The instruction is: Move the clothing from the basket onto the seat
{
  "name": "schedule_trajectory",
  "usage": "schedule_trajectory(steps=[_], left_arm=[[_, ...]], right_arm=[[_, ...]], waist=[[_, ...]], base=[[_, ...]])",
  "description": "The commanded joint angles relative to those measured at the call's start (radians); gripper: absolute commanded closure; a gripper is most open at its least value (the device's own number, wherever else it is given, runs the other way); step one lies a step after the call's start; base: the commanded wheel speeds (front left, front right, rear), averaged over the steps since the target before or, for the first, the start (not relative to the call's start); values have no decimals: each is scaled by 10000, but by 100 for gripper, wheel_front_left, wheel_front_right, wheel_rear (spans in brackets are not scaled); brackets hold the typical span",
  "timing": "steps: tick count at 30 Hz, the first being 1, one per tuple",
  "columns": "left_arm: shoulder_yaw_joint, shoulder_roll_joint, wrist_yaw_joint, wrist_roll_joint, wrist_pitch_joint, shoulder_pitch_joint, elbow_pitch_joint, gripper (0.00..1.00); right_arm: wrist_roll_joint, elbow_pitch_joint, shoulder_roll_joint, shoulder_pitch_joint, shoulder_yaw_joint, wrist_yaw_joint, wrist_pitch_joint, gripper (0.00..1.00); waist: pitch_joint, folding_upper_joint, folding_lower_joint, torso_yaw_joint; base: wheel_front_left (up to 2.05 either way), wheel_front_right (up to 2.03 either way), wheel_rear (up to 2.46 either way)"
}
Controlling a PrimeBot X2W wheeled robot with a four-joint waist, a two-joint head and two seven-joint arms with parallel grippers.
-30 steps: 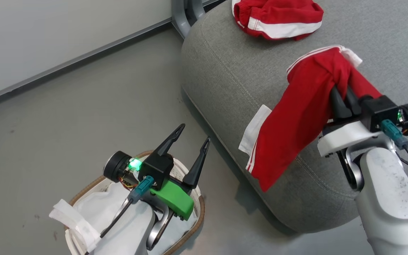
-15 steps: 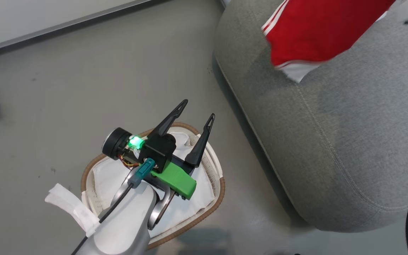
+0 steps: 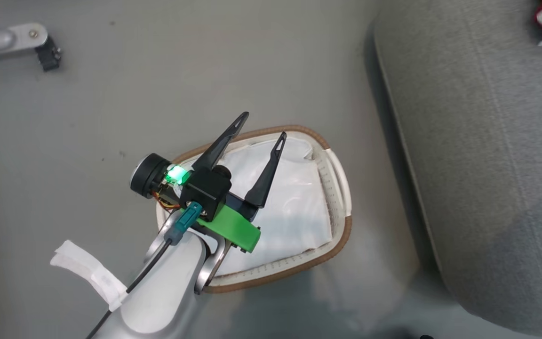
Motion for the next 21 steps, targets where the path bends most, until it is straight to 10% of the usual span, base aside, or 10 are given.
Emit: schedule_trajectory(steps=[1, 12, 16, 17, 21], left_arm=[[51, 67, -35, 49, 8, 63, -14, 0], [212, 160, -56, 233, 6, 59, 4, 0], [216, 200, -69, 214, 6, 118, 68, 0], [195, 196, -79, 186, 6, 137, 55, 0], [178, 157, -92, 22, 6, 244, 156, 0]], right_arm=[[-105, 327, 42, 414, -218, -14, -103, 100], [-897, 1883, 980, 2151, -1311, -14, -433, 100], [-837, 1412, 1404, 2365, -1192, -14, -436, 50], [-798, 1276, 1512, 2489, -1120, -14, -437, 0], [-605, 815, 1735, 2819, -697, -14, -440, 0]], waist=[[785, -1, -2, 723], [990, -1, -2, 610], [809, -1, -2, 369], [735, -1, -2, 298], [402, -1, -2, 42]], base=[[0, 0, 0], [0, 0, 0], [0, 0, 0], [0, 0, 0], [0, 0, 0]])
